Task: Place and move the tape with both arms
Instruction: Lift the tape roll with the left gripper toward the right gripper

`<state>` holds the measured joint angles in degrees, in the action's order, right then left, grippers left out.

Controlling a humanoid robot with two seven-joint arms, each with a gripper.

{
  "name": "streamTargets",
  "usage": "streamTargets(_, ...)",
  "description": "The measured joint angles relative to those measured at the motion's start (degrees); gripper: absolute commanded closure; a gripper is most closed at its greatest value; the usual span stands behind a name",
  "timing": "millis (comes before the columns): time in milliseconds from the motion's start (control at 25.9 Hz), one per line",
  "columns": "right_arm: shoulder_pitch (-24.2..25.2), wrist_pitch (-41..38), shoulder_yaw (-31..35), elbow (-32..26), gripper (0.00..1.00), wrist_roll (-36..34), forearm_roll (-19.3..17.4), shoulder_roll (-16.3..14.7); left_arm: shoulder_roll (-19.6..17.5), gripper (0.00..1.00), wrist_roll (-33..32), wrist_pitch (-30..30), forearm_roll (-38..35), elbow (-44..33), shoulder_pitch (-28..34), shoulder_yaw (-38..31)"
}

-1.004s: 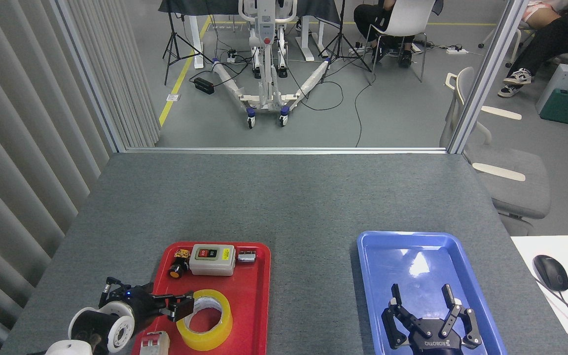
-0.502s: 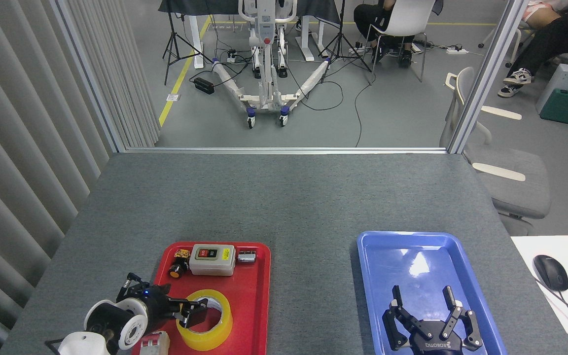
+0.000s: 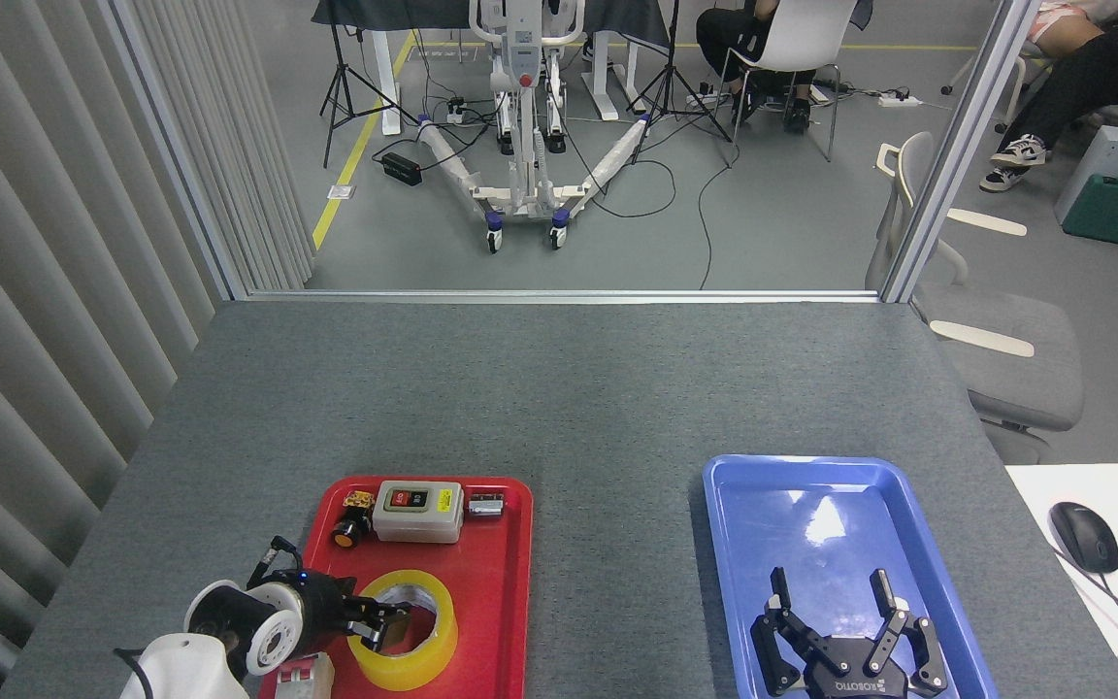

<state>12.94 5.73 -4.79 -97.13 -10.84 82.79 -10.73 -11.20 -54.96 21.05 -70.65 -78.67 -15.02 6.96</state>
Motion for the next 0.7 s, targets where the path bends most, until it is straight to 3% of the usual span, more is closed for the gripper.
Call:
streamTargets(116,0.1,0.0,0.0,0.0,0.00,-0.1,0.0,0.0,0.2,1.00,-0.4,0.0,0.1,0.8,-0.3,0.0)
streamTargets(464,0.4,0.0,0.1,0.0,0.00,-0.1,0.0,0.0,0.9,1.00,-4.0,0.2,3.9,1.4,-1.0,-0.1)
streamTargets(579,0.4,0.0,0.6,0.0,0.00,-0.1,0.0,-0.1,0.7,1.00,-4.1,0.6,9.3,0.8,-1.8,-0.3)
streamTargets(695,0.4,0.0,0.9,-0.1,0.00,-0.2,0.0,-0.2,0.5,1.00,-3.3,3.5,19.3,-0.9,-2.9,-1.3)
